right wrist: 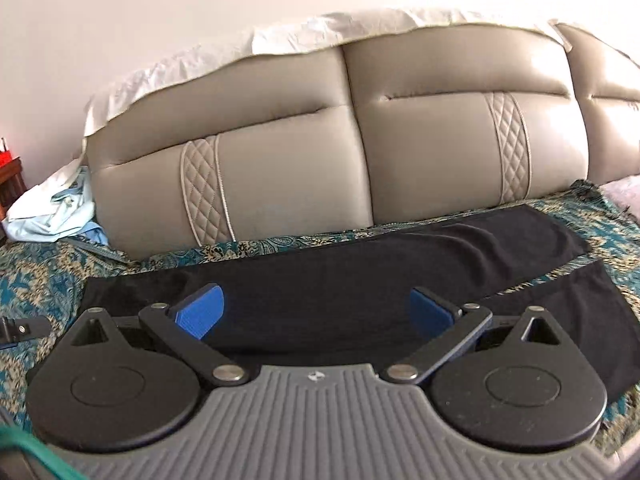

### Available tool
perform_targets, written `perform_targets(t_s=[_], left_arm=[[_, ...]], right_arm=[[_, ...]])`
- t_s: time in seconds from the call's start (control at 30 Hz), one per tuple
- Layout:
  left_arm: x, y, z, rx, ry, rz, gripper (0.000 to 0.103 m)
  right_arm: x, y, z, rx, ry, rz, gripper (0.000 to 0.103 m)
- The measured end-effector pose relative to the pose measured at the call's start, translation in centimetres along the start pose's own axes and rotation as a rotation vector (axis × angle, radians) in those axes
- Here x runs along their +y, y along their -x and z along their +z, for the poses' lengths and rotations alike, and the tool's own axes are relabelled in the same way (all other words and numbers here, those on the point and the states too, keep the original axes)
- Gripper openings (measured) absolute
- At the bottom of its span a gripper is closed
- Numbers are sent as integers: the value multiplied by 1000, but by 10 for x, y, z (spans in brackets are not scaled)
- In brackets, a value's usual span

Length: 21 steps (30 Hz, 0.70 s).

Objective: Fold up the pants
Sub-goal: 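Lower both grippers toward one end of the black trousers, then close the left gripper on the trousers edge while the right gripper grasps beside it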

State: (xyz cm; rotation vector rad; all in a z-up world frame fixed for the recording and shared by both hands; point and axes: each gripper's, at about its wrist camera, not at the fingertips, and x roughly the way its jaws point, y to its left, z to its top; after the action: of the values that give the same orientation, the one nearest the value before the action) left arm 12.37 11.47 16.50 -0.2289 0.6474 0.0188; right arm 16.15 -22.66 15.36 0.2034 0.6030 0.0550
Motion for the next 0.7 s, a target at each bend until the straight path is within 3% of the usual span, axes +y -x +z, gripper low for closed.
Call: perform_targets(t_s=[0.27, 0.53, 0.7], left_arm=[[41, -103, 53, 139, 148, 98, 103], [96, -218, 81, 247, 419, 251, 103], [122, -280, 88, 263, 611, 335, 103]], right_arm=[[-21, -83, 18, 96, -19, -49, 103], [-29, -150, -5, 83, -102, -13, 103], [-24, -177, -14, 140, -167, 20, 103]])
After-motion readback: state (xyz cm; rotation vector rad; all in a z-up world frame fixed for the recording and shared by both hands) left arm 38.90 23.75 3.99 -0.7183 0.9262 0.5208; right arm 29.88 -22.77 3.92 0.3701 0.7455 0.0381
